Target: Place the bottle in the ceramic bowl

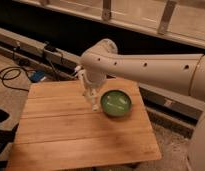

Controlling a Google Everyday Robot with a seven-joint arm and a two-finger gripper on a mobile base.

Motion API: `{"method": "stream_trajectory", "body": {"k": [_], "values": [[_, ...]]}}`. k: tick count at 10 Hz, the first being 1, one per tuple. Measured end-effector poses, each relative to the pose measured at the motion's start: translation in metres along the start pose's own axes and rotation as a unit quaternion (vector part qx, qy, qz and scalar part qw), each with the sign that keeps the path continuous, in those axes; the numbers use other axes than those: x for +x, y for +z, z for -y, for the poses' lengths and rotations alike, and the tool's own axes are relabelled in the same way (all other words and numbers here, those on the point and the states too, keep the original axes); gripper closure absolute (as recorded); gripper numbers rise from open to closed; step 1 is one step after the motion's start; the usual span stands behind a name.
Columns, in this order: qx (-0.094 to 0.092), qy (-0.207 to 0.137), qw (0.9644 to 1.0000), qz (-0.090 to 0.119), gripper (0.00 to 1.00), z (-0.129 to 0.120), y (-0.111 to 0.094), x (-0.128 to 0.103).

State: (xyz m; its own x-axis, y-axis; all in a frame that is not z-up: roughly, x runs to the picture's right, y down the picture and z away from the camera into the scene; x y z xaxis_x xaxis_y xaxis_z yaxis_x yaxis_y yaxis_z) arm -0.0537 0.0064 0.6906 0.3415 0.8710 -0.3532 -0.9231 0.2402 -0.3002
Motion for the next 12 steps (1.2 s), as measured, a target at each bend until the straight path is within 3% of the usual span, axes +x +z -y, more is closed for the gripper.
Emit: {"method": "stream_trajectory", "body": {"k": [3, 6, 9, 12], "values": [[0.020, -0.018, 0.9996, 0.006, 1.00, -0.010, 0.004, -0.045], [0.037, 0.011, 0.9992, 0.003, 1.00, 0.007, 0.014, -0.060], [0.035, 0.069, 0.9968, 0.017, 1.00, 0.051, 0.012, -0.042], [0.041, 0.134, 0.9897, 0.030, 1.00, 0.110, 0.007, -0.006]]}}
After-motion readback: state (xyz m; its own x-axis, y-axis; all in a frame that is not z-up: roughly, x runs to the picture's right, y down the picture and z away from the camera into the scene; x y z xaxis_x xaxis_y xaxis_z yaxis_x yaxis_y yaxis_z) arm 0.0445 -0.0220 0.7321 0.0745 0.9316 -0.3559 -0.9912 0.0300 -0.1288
